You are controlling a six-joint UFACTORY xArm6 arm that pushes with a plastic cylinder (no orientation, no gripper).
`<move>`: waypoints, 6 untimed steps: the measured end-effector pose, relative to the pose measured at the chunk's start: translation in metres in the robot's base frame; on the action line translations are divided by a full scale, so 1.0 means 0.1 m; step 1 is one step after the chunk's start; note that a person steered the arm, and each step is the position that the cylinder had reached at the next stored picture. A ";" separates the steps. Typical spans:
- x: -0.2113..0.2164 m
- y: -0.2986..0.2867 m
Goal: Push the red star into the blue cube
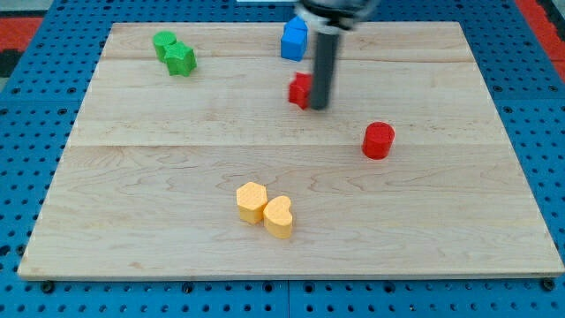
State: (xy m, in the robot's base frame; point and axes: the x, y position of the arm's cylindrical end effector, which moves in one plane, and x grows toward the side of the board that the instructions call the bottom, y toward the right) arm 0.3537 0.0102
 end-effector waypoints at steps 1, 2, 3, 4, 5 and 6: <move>-0.30 -0.50; -0.39 -0.70; -0.76 -0.19; -0.68 -0.26; -0.31 -0.44; -0.54 0.82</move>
